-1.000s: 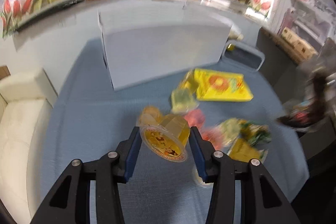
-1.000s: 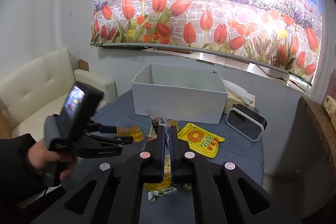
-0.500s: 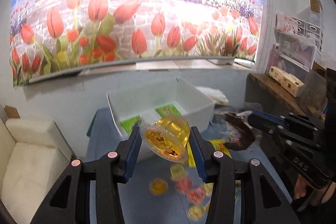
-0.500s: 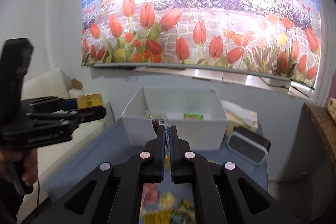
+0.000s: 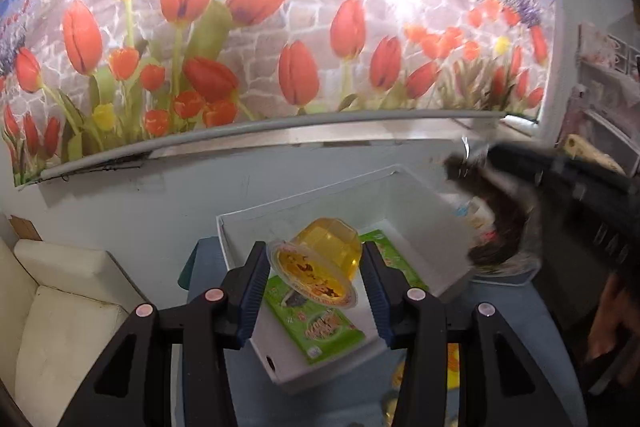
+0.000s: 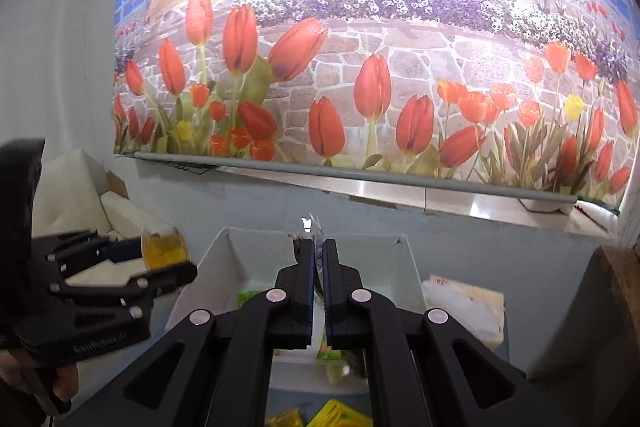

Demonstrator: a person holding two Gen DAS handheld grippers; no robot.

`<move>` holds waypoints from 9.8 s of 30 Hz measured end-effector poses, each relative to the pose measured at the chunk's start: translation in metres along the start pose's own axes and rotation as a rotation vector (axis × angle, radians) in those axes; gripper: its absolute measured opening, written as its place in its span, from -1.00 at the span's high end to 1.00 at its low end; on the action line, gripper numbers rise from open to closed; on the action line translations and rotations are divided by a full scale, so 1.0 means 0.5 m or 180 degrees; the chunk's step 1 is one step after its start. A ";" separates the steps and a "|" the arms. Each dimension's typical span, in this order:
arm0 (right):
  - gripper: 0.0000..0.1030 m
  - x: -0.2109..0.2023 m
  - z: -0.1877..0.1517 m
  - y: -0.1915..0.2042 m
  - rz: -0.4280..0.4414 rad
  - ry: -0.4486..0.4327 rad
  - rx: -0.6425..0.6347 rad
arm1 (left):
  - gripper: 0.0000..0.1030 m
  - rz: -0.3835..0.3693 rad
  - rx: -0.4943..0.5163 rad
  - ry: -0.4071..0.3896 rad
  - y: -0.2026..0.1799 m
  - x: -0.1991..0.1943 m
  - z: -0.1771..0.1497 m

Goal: Organize snacks
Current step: 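Carry the snack strip and jelly cup into the white box and release both, then move both tools back to the snack pile, then grasp the green pea snack bag with the right tool while the left grasps a pale jelly cup, then carry the pea bag and pale jelly cup into the white box and release both, then move both tools back to the remaining jelly cups, then grasp an orange jelly cup with the right tool while the left grasps a yellow jelly cup, lift both, then carry the orange and yellow jelly cups into the white box and release both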

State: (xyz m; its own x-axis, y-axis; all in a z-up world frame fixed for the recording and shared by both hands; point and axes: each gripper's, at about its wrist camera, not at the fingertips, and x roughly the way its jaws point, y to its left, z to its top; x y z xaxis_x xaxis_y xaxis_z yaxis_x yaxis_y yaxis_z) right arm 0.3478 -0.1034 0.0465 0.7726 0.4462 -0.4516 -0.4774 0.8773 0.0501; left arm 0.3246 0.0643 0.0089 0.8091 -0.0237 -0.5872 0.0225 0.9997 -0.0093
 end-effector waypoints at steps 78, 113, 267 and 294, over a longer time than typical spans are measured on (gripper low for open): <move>-0.39 -0.134 -0.532 -0.049 -0.0339 0.1482 0.1046 | -1.00 -0.0447 0.0057 0.0773 -0.141 -0.238 -0.409; 0.04 -0.363 -0.470 -0.060 -0.0171 0.0812 0.0983 | -0.53 -0.0434 0.0378 0.1118 -0.231 -0.075 -0.466; 0.06 -0.220 -0.360 0.013 0.0708 0.0853 0.1199 | 0.38 -0.0282 0.0175 0.0661 -0.076 -0.059 -0.318; 0.06 -0.205 -0.334 0.011 0.0670 0.0807 0.1146 | -1.00 -0.0213 0.0194 0.0936 -0.070 0.086 -0.325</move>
State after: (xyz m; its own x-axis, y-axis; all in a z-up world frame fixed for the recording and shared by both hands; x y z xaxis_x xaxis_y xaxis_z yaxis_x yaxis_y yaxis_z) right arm 0.1957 -0.1738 -0.0558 0.5272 0.6027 -0.5990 -0.4028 0.7980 0.4484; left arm 0.2632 0.0294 -0.1473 0.6001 -0.0779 -0.7961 0.1125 0.9936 -0.0125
